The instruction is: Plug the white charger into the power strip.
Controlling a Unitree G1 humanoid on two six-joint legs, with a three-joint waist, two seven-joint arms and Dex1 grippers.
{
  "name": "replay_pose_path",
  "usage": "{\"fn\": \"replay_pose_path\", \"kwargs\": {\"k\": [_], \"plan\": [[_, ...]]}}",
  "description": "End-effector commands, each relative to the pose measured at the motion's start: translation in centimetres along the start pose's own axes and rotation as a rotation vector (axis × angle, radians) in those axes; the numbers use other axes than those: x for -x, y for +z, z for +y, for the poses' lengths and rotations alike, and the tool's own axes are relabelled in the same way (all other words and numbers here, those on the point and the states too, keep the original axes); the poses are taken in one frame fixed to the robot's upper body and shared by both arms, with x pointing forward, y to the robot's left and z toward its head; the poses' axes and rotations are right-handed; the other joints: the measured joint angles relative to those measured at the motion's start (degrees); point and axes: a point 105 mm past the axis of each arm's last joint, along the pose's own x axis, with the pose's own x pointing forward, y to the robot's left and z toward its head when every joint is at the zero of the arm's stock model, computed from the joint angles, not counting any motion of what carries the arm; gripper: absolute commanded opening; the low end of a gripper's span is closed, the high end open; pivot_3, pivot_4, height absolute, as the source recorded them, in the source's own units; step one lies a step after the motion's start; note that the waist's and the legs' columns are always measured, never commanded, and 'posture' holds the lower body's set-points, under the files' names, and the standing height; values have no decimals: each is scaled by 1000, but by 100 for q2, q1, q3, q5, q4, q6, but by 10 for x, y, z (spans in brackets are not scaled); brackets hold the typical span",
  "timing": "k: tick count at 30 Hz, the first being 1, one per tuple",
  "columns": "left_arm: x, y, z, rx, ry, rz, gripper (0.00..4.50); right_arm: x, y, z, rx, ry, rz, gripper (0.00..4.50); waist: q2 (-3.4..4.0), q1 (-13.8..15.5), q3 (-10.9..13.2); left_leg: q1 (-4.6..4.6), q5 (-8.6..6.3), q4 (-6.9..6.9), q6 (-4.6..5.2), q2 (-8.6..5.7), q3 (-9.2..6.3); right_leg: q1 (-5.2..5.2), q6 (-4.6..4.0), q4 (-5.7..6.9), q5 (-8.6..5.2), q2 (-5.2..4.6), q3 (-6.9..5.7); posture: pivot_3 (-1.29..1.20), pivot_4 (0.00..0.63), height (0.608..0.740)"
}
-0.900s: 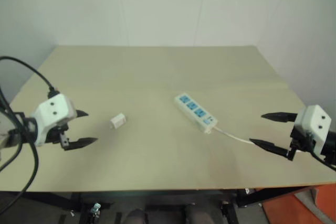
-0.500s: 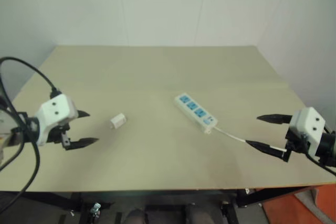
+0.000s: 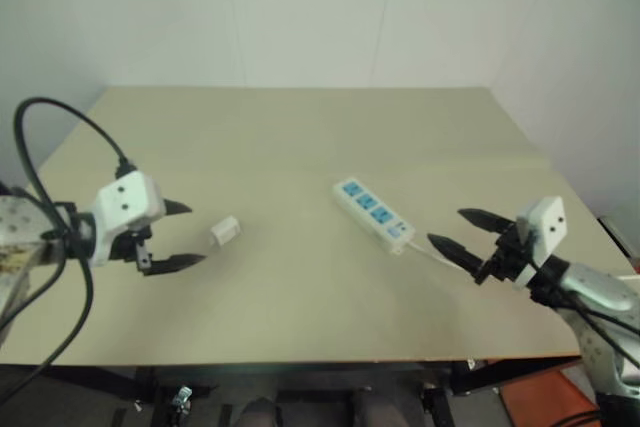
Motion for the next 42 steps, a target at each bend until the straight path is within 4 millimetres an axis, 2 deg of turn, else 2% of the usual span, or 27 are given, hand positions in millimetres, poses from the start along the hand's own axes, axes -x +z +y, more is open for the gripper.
{"fn": "replay_pose_path", "kwargs": {"k": [1, 6, 11, 22, 34, 42], "plan": [[-3, 15, 4, -44, -5, -66, 4487, -13, 2, -3, -5, -39, -46, 4500, 0, -3, 0, -1, 0, 0, 0, 0, -2, -1, 0, 0, 0, 1, -1, 0, 150, 740], [-12, 28, 7, -67, -25, -145, 4487, -28, -20, -5, 22, -81, -10, 4500, 0, 1, 0, -2, 0, 1, 0, -2, -1, -2, -11, 0, 7, 0, -1, 0, 150, 740], [-23, 34, 8, -82, -34, -186, 4487, -42, -31, -4, 19, -87, -26, 4500, 0, -4, -1, -2, 0, 1, 0, -2, -2, -2, -14, 3, 10, 0, -1, 0, 150, 740], [-28, 35, 6, -87, -43, -195, 4487, -70, -42, 7, -30, -28, -50, 4500, 1, -68, 0, 1, 0, 0, 0, -1, -9, -3, -18, 7, 12, 3, -2, 0, 150, 740], [-24, 35, 5, -88, -28, -199, 4487, -83, -63, 1, -90, -32, -7, 4500, 1, -129, 0, 1, 0, 0, 0, -2, -12, -2, -19, 8, 13, 3, -3, 0, 150, 740], [-23, 35, 4, -92, -23, -196, 4487, -84, -78, 9, -109, 13, 39, 4500, 1, -135, 0, 3, 0, -2, 0, -1, -12, -2, -19, 8, 13, 3, -4, 0, 150, 740]]}}
